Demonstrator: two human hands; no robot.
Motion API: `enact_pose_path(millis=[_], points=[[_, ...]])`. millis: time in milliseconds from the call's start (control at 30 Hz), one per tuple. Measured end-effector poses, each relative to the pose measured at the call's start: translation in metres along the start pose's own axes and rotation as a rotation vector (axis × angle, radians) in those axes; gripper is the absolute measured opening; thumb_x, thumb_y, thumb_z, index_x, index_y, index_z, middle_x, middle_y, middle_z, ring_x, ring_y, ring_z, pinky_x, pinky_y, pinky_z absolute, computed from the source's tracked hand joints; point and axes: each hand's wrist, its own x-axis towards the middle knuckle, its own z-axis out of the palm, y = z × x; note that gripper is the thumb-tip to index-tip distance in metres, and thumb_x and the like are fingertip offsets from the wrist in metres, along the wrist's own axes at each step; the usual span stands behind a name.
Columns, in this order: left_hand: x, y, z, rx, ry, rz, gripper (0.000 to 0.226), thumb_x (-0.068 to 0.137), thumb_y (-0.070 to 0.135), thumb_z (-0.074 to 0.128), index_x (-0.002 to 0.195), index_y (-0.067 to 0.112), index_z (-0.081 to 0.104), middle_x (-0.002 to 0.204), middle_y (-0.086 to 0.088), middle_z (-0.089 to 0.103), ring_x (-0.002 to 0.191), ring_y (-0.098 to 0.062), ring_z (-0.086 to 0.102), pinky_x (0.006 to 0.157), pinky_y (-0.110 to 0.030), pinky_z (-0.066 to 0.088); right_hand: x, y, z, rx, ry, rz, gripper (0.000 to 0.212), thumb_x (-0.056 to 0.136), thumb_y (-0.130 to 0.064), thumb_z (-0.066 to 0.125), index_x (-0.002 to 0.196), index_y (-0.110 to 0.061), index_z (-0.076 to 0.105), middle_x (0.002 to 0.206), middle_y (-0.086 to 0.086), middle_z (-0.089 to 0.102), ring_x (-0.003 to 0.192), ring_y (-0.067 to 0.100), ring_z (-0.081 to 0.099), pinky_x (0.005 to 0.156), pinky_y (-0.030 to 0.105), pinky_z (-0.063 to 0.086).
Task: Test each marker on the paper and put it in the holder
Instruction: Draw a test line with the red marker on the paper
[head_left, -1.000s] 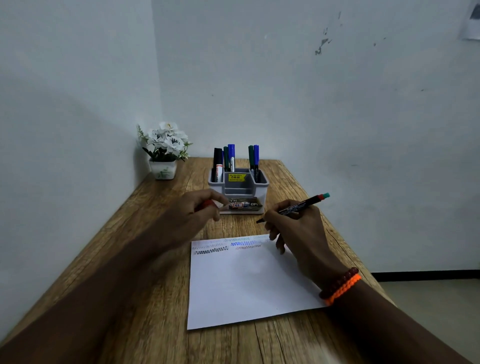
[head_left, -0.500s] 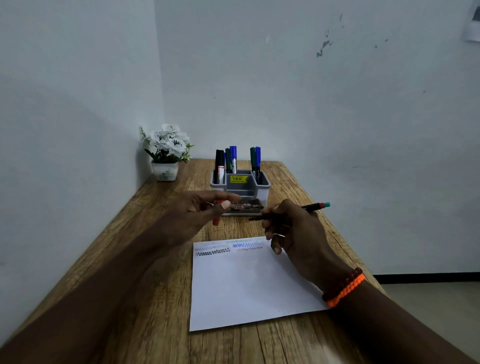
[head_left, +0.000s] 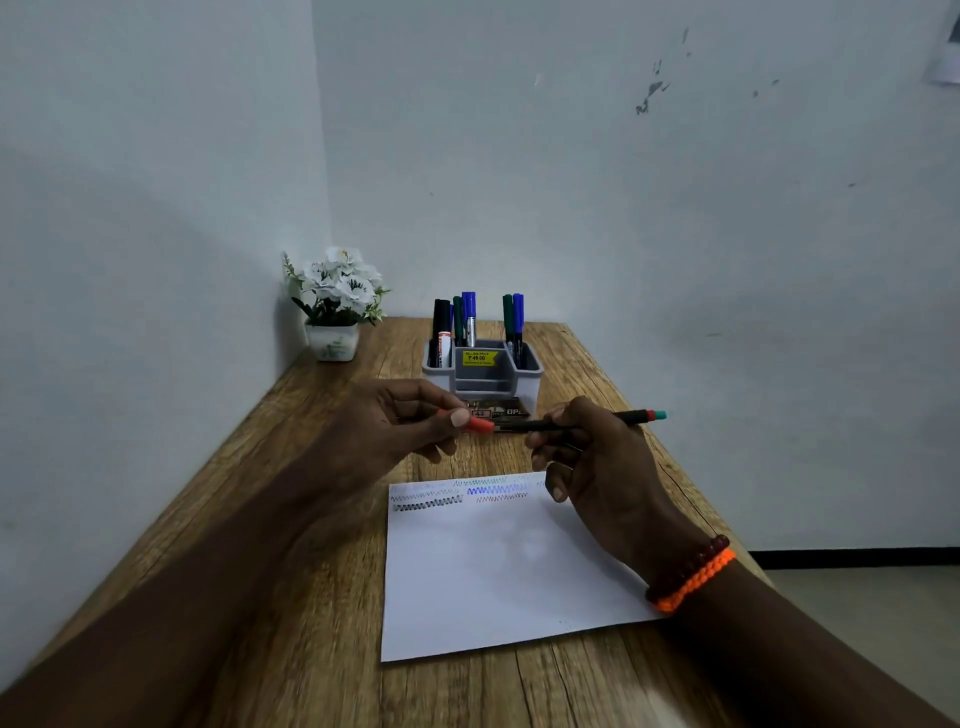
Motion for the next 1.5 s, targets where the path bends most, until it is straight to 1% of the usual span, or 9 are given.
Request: enact_pose_path(millis=[233,400,567,667,933,1133,1300,1433,1500], points=[[-0.002,0.001,0.004,-0.018,-0.009,-0.024,0.022,0.084,0.016,0.077,0.101,0.002,0.074,0.086,-0.016,0.077,0.072,-0.026,0.073,0.065,-0.035,0.062,0.000,0.002,0.001,-0.023,-0.026,-0.018,0.017,0.099,-0.001,0.052,0.086,0.001,0.062,0.078,0.022,0.072,0.060,0.026,0.066,0.038,0.025,0.042],[-0.003,0.001,0.009,0.000,-0.027,-0.039,0.031,0.074,0.023,0.084,0.101,0.008,0.077,0.089,-0.013,0.079,0.078,-0.027,0.076,0.070,-0.036,0.063,0.002,0.005,0.000,-0.062,-0.054,-0.018,0.007,0.100,-0.003,0.060,0.095,0.001,0.065,0.087,0.024,0.076,0.067,0.029,0.074,0.040,0.026,0.046],[-0.003,0.002,0.012,0.030,-0.036,-0.022,0.032,0.073,0.021,0.084,0.102,0.008,0.079,0.088,-0.011,0.079,0.079,-0.028,0.076,0.070,-0.036,0.063,0.002,0.008,0.001,-0.079,-0.083,-0.043,0.003,0.093,0.000,0.071,0.093,0.002,0.072,0.077,0.020,0.071,0.059,0.026,0.066,0.039,0.026,0.044],[-0.003,0.003,0.014,0.009,-0.014,-0.014,0.031,0.073,0.019,0.085,0.101,0.007,0.079,0.085,-0.013,0.078,0.073,-0.025,0.074,0.067,-0.031,0.061,0.003,0.008,0.001,-0.055,-0.070,-0.041,0.007,0.091,0.000,0.074,0.096,0.005,0.073,0.075,0.019,0.070,0.058,0.024,0.065,0.038,0.026,0.044],[-0.003,0.001,0.014,0.026,0.007,0.015,0.030,0.072,0.019,0.085,0.098,0.005,0.080,0.082,-0.014,0.077,0.070,-0.026,0.073,0.066,-0.031,0.060,0.002,0.011,-0.001,-0.025,-0.103,0.011,0.012,0.086,-0.005,0.079,0.096,0.002,0.075,0.074,0.015,0.069,0.056,0.019,0.063,0.039,0.025,0.045],[-0.003,0.002,0.014,0.021,-0.001,0.027,0.028,0.073,0.017,0.084,0.098,0.003,0.080,0.080,-0.015,0.077,0.069,-0.026,0.072,0.065,-0.031,0.060,0.001,0.011,-0.002,-0.066,-0.129,0.014,0.032,0.077,-0.019,0.083,0.098,0.003,0.075,0.071,0.012,0.067,0.054,0.017,0.060,0.039,0.024,0.044],[-0.002,0.003,0.009,0.025,-0.025,0.003,0.029,0.075,0.017,0.084,0.100,0.003,0.079,0.082,-0.015,0.077,0.071,-0.025,0.073,0.066,-0.032,0.060,0.004,0.014,-0.002,-0.061,-0.121,-0.001,0.024,0.083,-0.014,0.083,0.099,0.002,0.074,0.072,0.013,0.065,0.057,0.018,0.060,0.040,0.027,0.044],[-0.002,0.000,0.006,0.029,-0.025,-0.021,0.029,0.075,0.019,0.082,0.101,0.005,0.079,0.082,-0.012,0.078,0.071,-0.024,0.073,0.068,-0.033,0.060,0.011,0.009,-0.003,-0.070,-0.084,-0.061,0.036,0.079,-0.010,0.085,0.113,-0.001,0.075,0.081,0.013,0.071,0.064,0.019,0.061,0.045,0.028,0.048],[-0.001,-0.001,0.005,0.007,-0.023,-0.032,0.027,0.078,0.015,0.081,0.102,0.006,0.078,0.084,-0.013,0.078,0.072,-0.024,0.072,0.069,-0.033,0.060,0.012,0.006,-0.008,-0.086,-0.068,-0.089,0.036,0.078,-0.009,0.086,0.111,0.001,0.074,0.084,0.014,0.073,0.065,0.021,0.062,0.047,0.029,0.049]])
